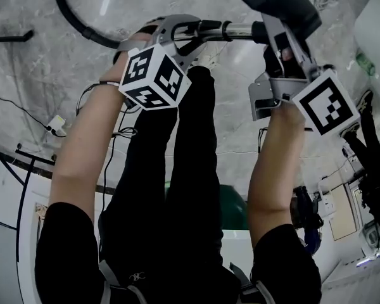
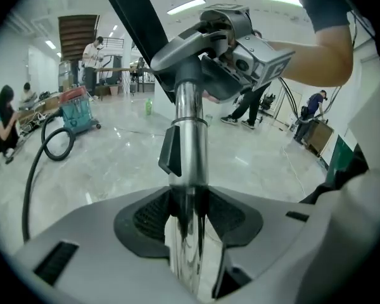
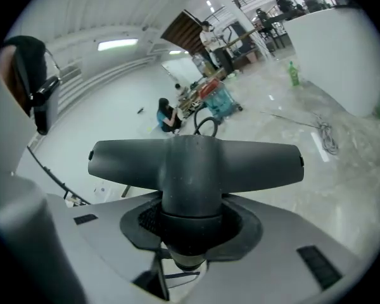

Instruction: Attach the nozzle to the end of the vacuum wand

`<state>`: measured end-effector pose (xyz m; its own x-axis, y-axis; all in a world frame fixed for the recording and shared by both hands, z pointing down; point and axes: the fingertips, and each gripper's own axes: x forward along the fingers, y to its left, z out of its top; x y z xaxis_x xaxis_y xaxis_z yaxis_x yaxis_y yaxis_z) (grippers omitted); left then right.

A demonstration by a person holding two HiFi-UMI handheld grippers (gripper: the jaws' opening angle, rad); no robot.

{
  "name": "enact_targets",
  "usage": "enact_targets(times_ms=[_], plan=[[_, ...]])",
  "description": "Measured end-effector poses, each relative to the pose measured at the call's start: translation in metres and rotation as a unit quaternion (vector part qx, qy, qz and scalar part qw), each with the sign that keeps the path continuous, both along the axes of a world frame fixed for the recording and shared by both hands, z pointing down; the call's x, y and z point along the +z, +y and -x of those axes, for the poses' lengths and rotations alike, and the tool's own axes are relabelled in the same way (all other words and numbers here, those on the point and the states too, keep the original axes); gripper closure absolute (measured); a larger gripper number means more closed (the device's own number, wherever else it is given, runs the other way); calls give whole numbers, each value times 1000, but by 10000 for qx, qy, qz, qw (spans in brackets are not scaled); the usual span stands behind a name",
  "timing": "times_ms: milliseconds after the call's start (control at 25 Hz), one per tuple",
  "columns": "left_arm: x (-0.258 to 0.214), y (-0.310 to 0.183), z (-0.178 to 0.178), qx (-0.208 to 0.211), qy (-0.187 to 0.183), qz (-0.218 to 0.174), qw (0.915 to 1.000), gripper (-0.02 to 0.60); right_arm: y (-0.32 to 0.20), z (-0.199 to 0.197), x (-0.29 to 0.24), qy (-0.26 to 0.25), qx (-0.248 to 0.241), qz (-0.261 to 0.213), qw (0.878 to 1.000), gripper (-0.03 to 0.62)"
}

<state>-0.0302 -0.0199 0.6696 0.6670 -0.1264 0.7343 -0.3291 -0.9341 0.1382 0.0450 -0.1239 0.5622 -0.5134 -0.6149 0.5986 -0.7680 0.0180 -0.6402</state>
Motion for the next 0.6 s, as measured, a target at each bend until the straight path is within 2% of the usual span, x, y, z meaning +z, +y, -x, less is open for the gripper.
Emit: enact_targets(times_ms=[160, 240, 320, 400, 480, 560, 600], plan=[[3, 3, 2, 142, -90, 236, 9996, 416, 4, -1, 12, 114, 91, 755, 9970, 433], [0, 6, 1, 251, 6, 522, 9983, 414, 5, 2, 11, 57, -33, 855, 9963, 433], [-11, 5, 3, 197, 208, 733, 9969, 414, -1, 12, -4, 18, -489, 321, 9983, 433], [-21, -2, 8, 111, 369, 860, 9956, 414, -9, 30, -23, -99, -1168, -470, 9920, 433], [-28, -3, 18, 90, 533, 1024, 9933, 416, -6, 53, -37, -417, -1914, -1149, 9739, 433], [-32, 2, 32, 135, 690, 1204, 9902, 416, 5, 79, -46, -1010, -2629, -1682, 9446, 433], [-31, 1, 39, 114, 711, 1219, 9899, 416, 7, 88, -46, -1174, -2843, -1815, 9341, 433]])
